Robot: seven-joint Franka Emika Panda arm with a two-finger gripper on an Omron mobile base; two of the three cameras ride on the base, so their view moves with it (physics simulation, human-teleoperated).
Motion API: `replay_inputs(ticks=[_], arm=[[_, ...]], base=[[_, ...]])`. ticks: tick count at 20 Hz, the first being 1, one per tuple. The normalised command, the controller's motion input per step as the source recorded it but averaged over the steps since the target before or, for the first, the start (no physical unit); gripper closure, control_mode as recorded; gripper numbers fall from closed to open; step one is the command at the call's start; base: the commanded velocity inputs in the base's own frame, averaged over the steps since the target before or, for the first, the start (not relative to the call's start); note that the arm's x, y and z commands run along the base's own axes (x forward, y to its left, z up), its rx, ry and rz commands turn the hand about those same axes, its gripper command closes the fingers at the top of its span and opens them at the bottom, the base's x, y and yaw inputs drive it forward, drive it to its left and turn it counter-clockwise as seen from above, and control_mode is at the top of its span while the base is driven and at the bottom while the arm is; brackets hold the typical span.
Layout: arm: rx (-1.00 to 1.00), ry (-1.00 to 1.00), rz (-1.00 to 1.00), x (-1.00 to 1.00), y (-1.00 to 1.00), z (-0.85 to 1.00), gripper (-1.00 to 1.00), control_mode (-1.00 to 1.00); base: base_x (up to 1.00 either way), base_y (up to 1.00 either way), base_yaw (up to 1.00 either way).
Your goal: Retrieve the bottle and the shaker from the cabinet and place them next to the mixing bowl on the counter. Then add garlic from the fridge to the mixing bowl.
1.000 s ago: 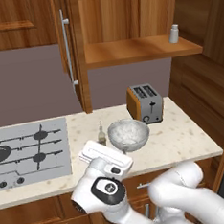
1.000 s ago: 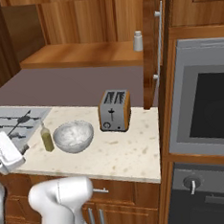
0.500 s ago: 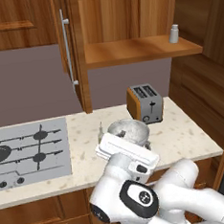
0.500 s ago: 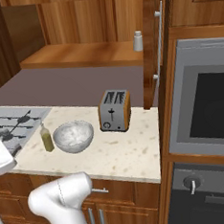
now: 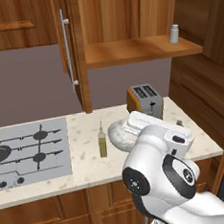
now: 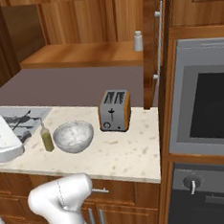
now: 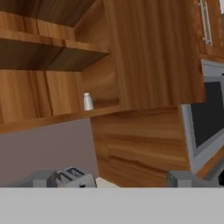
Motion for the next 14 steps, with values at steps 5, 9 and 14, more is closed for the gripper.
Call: replay_inputs(ticks=[5,9,14], arm=[[0.02,0.15,0.00,0.00,-0.47,0.74,-1.00,-1.00],[-0.01,0.02,0.03,0.00,-0.29,0.48,-1.00,-1.00],[-0.05,0.00,0.03,0.09,-0.24,0.20,-1.00,-1.00]], base=[[0.00,0.00,0.00],[0.00,0.00,0.00],[0.00,0.00,0.00]])
